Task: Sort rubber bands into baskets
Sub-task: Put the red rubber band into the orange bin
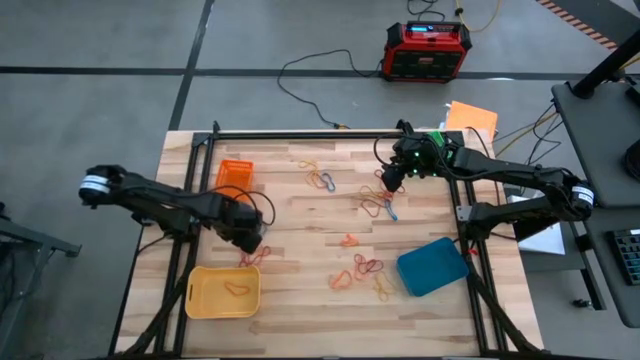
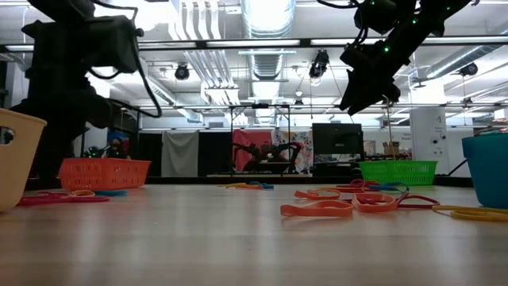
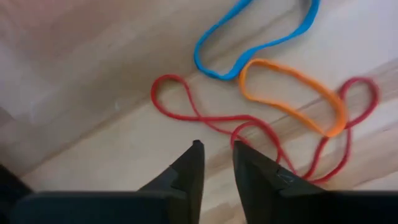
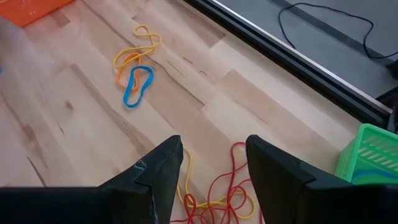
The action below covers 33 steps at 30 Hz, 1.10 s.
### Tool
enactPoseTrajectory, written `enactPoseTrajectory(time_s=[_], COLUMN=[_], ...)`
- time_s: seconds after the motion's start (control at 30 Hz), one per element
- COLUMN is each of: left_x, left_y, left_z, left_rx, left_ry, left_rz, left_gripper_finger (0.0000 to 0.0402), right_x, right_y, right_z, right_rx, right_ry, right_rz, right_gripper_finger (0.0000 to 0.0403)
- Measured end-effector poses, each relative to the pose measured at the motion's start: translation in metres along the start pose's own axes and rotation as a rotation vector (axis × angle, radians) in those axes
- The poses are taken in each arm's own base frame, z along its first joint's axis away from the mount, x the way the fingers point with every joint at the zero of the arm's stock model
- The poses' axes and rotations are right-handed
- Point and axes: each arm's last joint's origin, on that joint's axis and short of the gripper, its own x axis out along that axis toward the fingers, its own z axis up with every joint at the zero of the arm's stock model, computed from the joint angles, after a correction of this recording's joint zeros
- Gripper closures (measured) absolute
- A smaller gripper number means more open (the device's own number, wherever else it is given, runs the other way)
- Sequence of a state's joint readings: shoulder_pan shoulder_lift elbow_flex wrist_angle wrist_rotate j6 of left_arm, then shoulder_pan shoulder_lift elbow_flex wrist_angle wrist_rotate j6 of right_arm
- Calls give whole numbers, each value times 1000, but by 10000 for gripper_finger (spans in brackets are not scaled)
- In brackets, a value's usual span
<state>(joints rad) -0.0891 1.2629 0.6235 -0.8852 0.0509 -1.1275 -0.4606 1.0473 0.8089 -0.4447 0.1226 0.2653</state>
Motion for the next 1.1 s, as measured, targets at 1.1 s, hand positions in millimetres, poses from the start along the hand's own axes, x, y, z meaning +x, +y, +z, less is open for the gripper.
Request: enactPoseTrajectory(time_s=[1.1], left_x=[27], left_y=[2], left_z=[-5], left_rx=[63], left_ry=[-76], left_rz=[7], left_gripper_finger=[340], right_x=[0], right_y=[0], right_z=[1], right_rx=[19], right_ry=[-5], right_rz=[1], right_gripper_finger=[229])
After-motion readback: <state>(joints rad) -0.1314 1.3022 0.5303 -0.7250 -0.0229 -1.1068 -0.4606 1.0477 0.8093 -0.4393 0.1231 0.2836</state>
